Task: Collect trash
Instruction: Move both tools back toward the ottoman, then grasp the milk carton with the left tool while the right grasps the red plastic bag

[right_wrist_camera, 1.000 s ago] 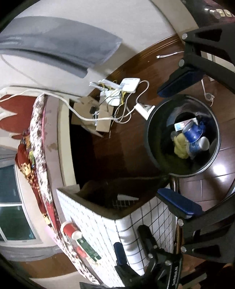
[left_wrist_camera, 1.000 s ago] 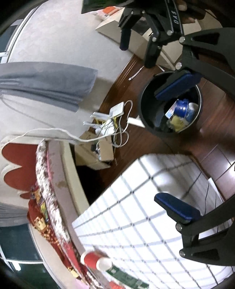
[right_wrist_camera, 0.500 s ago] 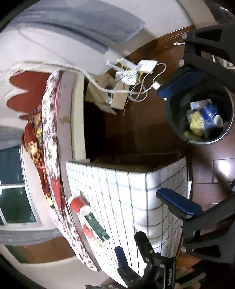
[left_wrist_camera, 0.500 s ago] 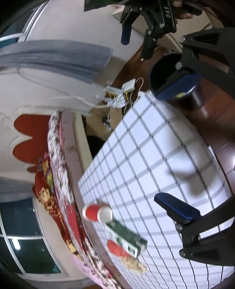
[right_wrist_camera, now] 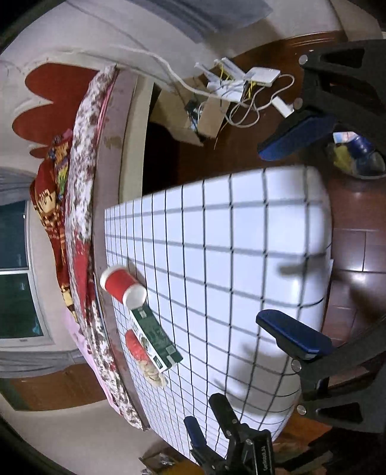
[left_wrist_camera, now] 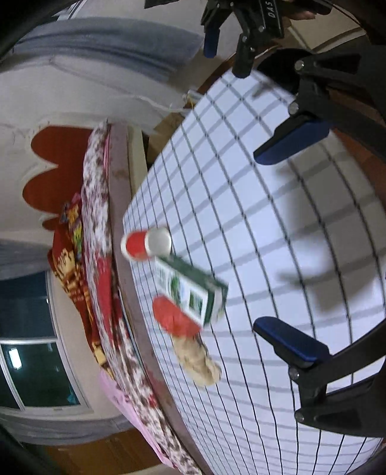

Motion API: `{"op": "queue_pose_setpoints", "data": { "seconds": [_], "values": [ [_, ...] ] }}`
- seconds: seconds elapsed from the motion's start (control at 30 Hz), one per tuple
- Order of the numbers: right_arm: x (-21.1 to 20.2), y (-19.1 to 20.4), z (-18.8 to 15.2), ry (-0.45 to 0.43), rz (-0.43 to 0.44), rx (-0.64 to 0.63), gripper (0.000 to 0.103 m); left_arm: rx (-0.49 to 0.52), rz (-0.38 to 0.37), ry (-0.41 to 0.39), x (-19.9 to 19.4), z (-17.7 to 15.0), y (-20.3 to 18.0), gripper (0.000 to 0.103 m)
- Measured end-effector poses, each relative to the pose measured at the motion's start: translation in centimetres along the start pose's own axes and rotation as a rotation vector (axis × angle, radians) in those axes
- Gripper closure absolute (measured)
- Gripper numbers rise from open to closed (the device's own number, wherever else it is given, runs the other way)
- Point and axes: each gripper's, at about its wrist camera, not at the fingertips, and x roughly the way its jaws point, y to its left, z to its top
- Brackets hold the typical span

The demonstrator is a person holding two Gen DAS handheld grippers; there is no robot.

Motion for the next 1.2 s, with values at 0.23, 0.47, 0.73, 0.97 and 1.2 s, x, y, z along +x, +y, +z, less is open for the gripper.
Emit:
{"op": "queue_pose_setpoints", "data": {
  "seconds": [0.23,0.47,0.73,0.97,1.2],
  "values": [
    [2.7,3.8,2.1,0.012,0.021,-0.049,0.001,-0.072,0.038,0.007,1.7,0.6,5.6,0.001],
    [5.5,7.4,4.5,0.028,0.02,-0.095,0.001,-0.128,0.089,0.022,2.9,0.1,10.5,0.001],
    [8.8,11.5,8.3,-0.006,-0.041,-0.106,0.001,-0.196,0.075,0.013,3.4,0.2,14.0,0.002],
    [11.2,8.1,10.3,0.025,-0.051,-0.001,0.001,-0.144,-0.024,0.006,6.4,2.9,11.0,0.005],
    [12.5,6.5,10.2,0.047,-0.068,0.009,0.001,-0.096,-0.088,0.067,10.6,4.4,8.4,0.019]
  ]
}}
